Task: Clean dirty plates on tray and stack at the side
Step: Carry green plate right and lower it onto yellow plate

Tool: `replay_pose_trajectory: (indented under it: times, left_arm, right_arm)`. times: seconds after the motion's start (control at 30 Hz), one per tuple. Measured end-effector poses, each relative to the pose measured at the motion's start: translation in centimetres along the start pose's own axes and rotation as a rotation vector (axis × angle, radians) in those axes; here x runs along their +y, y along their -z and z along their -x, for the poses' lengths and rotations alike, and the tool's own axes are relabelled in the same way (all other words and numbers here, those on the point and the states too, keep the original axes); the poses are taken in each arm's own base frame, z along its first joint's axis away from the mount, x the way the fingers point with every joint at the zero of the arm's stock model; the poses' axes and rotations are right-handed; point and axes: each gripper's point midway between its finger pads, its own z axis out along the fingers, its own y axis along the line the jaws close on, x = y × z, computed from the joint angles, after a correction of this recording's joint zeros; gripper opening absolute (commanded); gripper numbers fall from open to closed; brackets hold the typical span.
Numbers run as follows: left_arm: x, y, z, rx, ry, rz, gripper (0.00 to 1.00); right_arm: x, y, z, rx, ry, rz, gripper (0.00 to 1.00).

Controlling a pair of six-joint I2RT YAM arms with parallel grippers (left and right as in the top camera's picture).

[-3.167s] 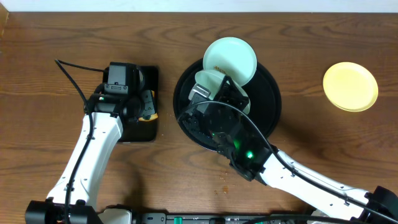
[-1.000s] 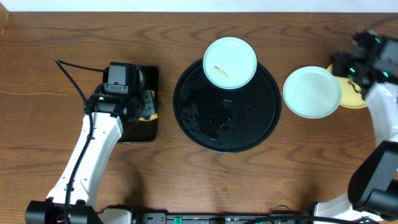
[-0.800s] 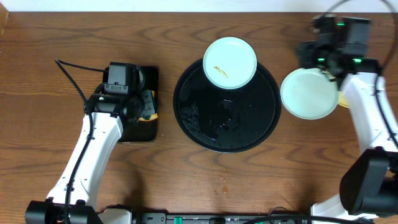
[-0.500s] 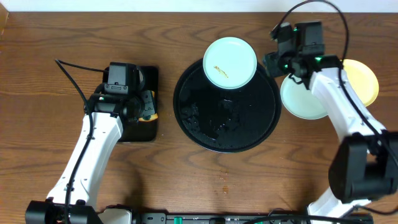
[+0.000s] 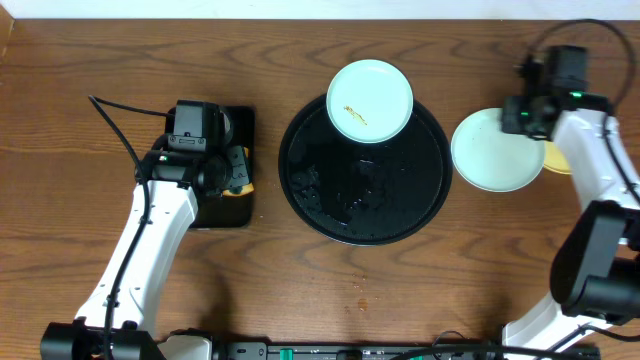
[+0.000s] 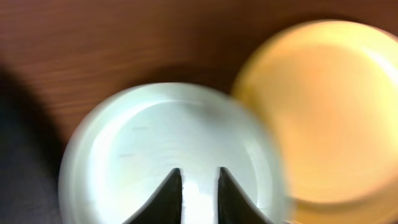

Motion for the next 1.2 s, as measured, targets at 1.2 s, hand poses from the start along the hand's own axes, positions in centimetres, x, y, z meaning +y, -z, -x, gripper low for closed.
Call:
replay_pose_trajectory:
  times: [1.2]
  left_arm:
    - [0.0,0.0,-0.1,0.003,0.0,0.001,0.09]
  right_arm:
    - [-6.0,-5.6,-2.9,0.078,-0.086,0.055,0.01]
